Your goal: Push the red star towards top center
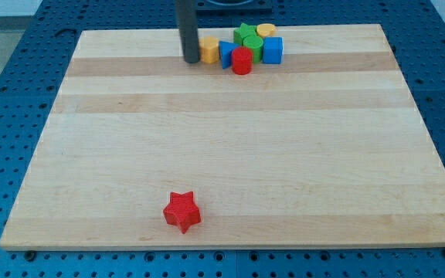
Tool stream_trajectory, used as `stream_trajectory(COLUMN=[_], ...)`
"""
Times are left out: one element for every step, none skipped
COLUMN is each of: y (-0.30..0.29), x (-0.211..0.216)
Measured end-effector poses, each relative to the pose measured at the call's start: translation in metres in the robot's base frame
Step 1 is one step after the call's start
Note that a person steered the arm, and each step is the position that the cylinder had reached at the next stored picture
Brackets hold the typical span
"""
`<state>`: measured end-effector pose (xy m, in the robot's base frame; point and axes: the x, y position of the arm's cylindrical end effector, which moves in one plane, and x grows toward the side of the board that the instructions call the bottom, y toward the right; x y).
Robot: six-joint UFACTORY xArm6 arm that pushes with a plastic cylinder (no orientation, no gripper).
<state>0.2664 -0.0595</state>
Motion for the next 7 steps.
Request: stream_trajectory(y=[0.016, 0.007, -0.026, -0.032, -0.030, -0.030, -0.030], x=[-0.014, -0.009, -0.018, -0.052, -0.058, 0.001, 0.078])
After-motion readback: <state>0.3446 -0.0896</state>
